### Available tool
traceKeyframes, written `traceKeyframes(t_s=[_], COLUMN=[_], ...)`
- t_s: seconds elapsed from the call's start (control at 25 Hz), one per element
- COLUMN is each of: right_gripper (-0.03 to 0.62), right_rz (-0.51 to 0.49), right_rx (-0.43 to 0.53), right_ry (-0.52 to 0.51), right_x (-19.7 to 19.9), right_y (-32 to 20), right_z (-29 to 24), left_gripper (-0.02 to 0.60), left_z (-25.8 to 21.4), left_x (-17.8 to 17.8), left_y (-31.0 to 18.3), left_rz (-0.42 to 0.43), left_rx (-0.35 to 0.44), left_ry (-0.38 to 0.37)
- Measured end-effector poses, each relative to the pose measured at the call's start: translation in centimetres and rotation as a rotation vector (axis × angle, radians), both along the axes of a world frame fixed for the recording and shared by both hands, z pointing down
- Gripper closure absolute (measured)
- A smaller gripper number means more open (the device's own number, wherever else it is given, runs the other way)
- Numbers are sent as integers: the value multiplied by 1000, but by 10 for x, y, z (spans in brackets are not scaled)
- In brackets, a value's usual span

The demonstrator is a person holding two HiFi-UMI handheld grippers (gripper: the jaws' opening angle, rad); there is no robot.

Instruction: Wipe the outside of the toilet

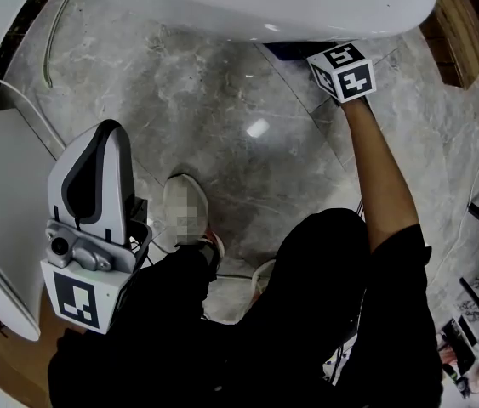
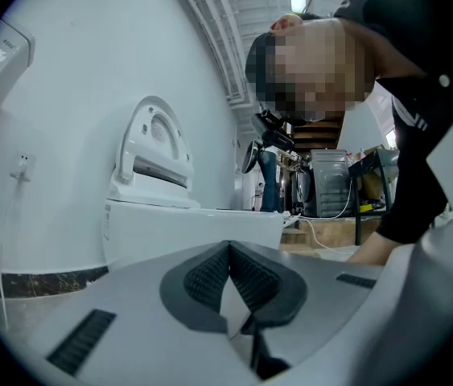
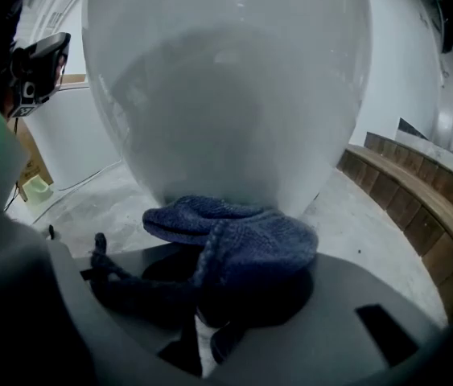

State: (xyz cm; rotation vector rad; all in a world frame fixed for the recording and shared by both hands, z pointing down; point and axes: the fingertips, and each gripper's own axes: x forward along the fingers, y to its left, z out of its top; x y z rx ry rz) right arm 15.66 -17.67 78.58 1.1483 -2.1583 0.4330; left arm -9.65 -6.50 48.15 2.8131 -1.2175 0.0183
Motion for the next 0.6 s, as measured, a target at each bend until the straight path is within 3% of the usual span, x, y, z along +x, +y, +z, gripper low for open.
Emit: traceKeyframes(t_s=[0.28,0.6], right_gripper=[491,490], right_rz=[26,8], right_rx=[-68,-46], right_ry=[-2,-34], right_x=[-1,9], right_y=[-3,7], right_z=[28,18], left_gripper=[571,571], left_z=[0,-4], left_x=[-3,4], left_y=[-2,2], left_rz=[-11,-2], left_rx=[-11,4], left_ry=[21,26])
